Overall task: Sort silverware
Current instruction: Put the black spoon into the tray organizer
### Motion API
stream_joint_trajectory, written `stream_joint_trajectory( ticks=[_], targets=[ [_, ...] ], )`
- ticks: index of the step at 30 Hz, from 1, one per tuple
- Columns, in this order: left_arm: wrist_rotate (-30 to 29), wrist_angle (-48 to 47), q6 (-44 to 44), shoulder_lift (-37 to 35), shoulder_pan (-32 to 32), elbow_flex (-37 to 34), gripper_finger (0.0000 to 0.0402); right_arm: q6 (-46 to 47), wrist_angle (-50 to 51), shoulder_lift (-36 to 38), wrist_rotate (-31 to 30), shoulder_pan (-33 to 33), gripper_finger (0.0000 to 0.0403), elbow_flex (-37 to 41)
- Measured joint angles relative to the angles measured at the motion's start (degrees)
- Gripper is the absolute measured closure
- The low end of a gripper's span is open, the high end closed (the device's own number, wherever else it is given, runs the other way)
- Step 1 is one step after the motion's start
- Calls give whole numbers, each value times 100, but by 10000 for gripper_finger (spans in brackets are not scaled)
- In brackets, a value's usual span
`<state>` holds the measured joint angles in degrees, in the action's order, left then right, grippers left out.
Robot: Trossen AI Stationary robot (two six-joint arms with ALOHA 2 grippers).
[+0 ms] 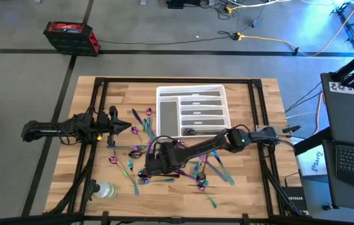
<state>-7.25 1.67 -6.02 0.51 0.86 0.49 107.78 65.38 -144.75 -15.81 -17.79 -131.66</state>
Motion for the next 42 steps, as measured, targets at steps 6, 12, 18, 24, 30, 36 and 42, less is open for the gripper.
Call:
stream_joint_trajectory(
  ticks=[6, 12, 18, 24, 30, 36, 42],
  targets=[
    [0, 0, 0, 0, 0, 0, 402, 716, 594, 23, -19, -122, 260, -4],
    [0, 0, -2, 2, -2, 2, 402, 814, 508, -116, -133, -93, 251, 2],
    [0, 0, -2, 2, 0, 0, 402, 811, 479, -126, -520, 76, 251, 2],
    [0, -1, -1, 2, 0, 2, 402, 775, 481, -177, -476, 95, 251, 2],
    [0, -2, -2, 0, -2, 2, 402, 799, 514, -179, -435, 95, 251, 26],
    [0, -2, 0, 0, -2, 0, 402, 773, 323, -163, -295, 93, 267, 385],
    [0, -2, 0, 2, -2, 1, 402, 790, 294, -159, -347, 93, 295, 422]
  ],
)
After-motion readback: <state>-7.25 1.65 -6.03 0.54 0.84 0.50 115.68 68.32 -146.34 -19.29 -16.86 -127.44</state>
